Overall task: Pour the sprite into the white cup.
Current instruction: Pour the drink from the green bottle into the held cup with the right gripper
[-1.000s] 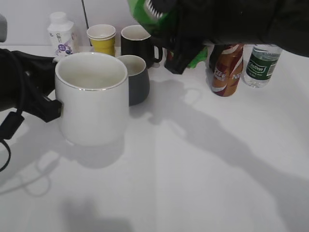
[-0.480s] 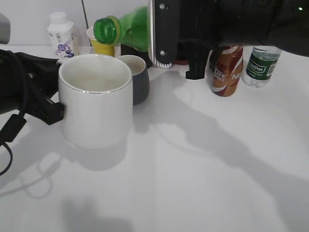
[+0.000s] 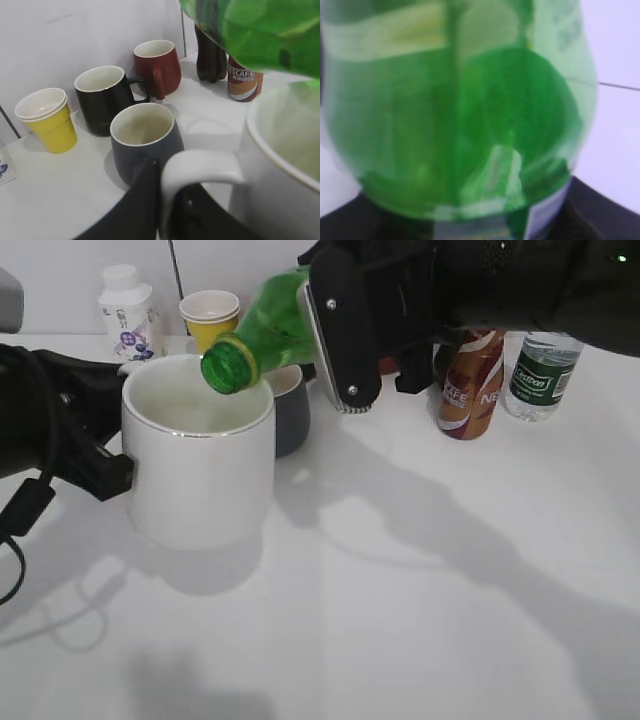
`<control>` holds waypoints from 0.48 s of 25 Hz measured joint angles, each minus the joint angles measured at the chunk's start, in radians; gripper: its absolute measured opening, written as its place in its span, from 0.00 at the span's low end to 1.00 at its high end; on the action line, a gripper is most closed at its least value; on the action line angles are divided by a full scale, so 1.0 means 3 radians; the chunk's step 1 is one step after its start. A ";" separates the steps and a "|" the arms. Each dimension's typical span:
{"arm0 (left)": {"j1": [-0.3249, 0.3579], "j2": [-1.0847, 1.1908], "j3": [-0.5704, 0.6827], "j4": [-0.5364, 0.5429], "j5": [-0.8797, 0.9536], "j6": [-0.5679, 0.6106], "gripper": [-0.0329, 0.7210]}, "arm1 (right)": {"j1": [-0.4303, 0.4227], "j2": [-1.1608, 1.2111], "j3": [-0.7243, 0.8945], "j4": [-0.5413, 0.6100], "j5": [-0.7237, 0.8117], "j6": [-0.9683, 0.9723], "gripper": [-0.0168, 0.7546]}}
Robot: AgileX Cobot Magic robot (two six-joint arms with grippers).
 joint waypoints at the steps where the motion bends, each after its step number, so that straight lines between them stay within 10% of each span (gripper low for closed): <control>1: 0.0000 0.0003 0.0000 0.0001 0.0000 0.0000 0.10 | 0.0003 0.0000 0.0000 0.0000 0.0000 -0.0019 0.55; 12: 0.0000 0.0014 0.0000 0.0018 0.0024 0.0003 0.10 | 0.0003 -0.0001 0.0000 -0.0006 -0.0035 -0.0246 0.55</control>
